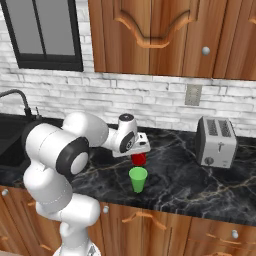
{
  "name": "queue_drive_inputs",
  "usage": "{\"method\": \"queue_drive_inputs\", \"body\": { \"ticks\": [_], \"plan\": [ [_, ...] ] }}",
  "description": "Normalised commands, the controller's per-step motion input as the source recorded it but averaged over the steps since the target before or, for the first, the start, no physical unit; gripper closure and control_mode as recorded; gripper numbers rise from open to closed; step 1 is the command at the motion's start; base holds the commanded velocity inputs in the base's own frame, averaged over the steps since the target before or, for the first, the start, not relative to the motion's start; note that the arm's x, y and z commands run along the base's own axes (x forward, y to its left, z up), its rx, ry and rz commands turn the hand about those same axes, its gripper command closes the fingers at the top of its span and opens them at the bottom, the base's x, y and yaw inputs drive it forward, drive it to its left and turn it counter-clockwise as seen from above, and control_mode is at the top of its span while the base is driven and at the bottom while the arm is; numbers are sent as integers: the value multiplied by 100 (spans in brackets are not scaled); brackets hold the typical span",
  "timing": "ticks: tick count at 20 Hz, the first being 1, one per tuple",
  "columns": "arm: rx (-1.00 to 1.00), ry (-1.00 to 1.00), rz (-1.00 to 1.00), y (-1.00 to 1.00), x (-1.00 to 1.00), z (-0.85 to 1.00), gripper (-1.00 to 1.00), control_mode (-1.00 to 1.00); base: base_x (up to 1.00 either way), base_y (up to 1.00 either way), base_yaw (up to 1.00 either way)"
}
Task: Place the mug in the left basin and the cup in the right basin of the sink.
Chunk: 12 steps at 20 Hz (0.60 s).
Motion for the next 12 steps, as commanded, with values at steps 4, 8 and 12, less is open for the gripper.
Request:
{"method": "queue_drive_inputs", "body": {
  "ticks": [4,8,12],
  "plan": [
    [0,0,0,0,0,0,100,-100,0,0,0],
    [0,1,-1,1,-2,9,100,-100,0,0,0],
    [-6,5,-8,28,-10,34,100,-100,0,0,0]
  ]
}}
